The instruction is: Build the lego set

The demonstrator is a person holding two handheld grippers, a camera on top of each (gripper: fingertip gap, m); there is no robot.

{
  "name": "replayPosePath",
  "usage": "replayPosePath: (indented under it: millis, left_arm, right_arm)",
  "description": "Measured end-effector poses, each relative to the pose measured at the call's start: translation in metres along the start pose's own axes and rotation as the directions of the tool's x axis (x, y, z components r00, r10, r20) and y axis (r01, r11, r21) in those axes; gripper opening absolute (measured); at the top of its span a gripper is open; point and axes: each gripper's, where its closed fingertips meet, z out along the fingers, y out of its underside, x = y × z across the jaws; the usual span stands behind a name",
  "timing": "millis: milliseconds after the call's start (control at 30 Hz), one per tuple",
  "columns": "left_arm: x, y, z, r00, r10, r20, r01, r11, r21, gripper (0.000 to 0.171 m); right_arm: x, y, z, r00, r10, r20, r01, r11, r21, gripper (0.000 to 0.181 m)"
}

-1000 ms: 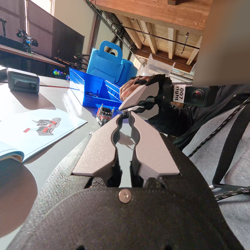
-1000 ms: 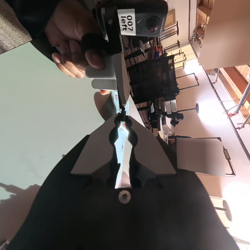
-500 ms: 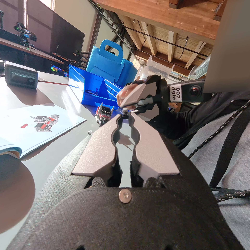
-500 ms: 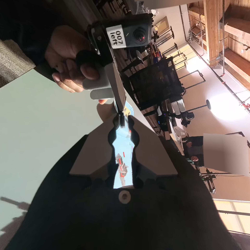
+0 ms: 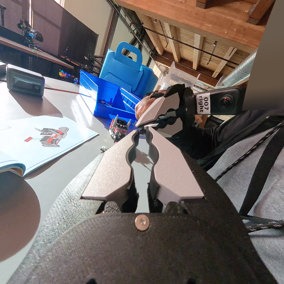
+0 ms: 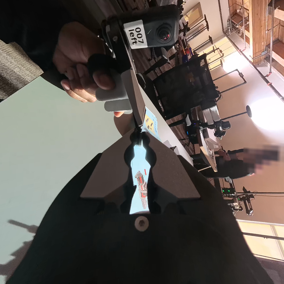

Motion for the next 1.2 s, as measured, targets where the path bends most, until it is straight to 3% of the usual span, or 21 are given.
replayPosePath:
  millis: [100,200,300,433,733,1200]
  left_arm:
    - [-0.001,-0.001,-0.001,1.0,-0.005,0.011,0.005,1.0,0.008,0.009]
    - [-0.001,-0.002,-0.002,1.0,-0.008,0.009,0.008,1.0,0.015,0.009]
    - [0.0,-0.002,-0.002,1.0,-0.016,-0.003,0.016,1.0,0.013,0.009]
    - [0.0,0.0,-0.001,1.0,-0.016,-0.009,0.016,1.0,0.005,0.009]
    - [0.002,0.004,0.002,0.996,-0.083,-0.014,0.083,0.997,-0.007,0.02]
    - [0.006,-0.003,0.001,0.99,-0.129,-0.061,0.132,0.99,0.045,0.008]
  right_arm:
    - [0.002,0.001,0.001,0.998,0.031,-0.047,-0.031,1.0,0.007,0.01]
    - [0.005,0.005,-0.004,0.993,0.097,-0.064,-0.096,0.995,0.013,0.035]
    - [0.006,0.006,-0.009,0.99,0.128,-0.06,-0.126,0.991,0.036,0.032]
    - [0.001,0.003,-0.007,0.995,0.089,-0.051,-0.087,0.996,0.03,0.008]
    - [0.004,0.0,-0.006,0.995,0.0,-0.099,0.002,1.0,0.021,0.008]
    - [0.006,-0.003,-0.005,0.988,-0.081,-0.131,0.083,0.997,0.009,0.008]
